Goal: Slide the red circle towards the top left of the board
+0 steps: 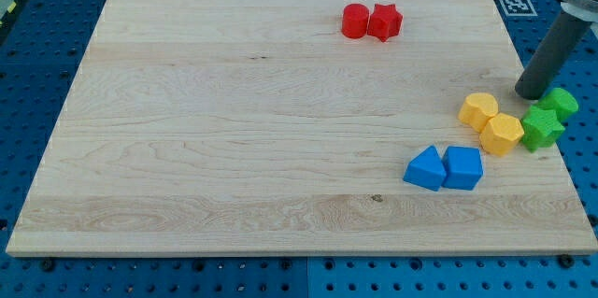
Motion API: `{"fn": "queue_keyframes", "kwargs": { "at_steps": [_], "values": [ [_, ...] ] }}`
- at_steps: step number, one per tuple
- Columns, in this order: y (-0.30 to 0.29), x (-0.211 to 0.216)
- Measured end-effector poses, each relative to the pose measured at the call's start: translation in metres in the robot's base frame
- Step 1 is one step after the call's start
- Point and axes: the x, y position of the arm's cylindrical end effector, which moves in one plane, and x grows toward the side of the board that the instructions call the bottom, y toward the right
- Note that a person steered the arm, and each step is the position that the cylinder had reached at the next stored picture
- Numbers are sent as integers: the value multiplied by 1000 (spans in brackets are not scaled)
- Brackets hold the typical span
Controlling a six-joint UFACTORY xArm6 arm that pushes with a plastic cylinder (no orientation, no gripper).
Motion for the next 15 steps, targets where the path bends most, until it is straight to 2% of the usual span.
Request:
{"fn": "queue_keyframes", "kwargs": {
  "at_steps": [1,2,3,4,7,12,15],
  "values": [
    [-39,-1],
    [-13,-3],
    [-24,-11],
    [-53,-58],
    [-59,-98],
    [-62,-109],
    [-163,-132]
  ]
}}
